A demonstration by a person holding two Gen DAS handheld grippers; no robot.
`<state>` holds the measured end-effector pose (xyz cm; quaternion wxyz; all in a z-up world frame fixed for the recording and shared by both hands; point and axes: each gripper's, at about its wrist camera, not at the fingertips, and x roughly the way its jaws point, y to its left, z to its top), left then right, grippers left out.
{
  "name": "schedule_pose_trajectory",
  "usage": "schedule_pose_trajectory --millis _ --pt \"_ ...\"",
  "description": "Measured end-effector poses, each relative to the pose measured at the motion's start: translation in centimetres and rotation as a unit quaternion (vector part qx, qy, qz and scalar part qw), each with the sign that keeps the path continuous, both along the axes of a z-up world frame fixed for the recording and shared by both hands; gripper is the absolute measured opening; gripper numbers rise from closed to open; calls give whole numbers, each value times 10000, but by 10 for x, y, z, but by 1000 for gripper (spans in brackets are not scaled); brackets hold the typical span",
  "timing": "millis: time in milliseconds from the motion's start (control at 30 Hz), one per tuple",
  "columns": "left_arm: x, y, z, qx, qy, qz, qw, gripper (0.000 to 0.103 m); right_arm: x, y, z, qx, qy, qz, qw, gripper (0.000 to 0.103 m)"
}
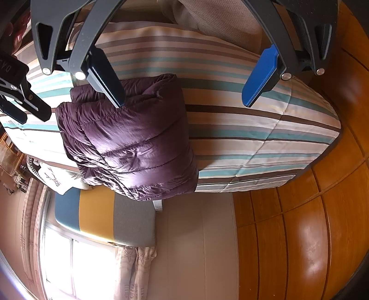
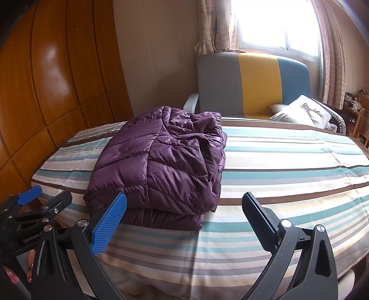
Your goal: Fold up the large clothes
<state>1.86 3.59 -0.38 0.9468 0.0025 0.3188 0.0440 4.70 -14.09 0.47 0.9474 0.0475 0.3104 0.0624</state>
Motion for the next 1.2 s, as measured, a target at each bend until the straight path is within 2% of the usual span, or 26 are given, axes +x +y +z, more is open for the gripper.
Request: schedule_pose_trajectory --millis 1000,1200 --pt "0 -2 -2 47 18 155 9999 101 0 -2 -1 37 71 15 10000 100" --pt "-1 -3 -3 -79 89 110 9999 101 0 -2 -1 33 65 25 10000 100"
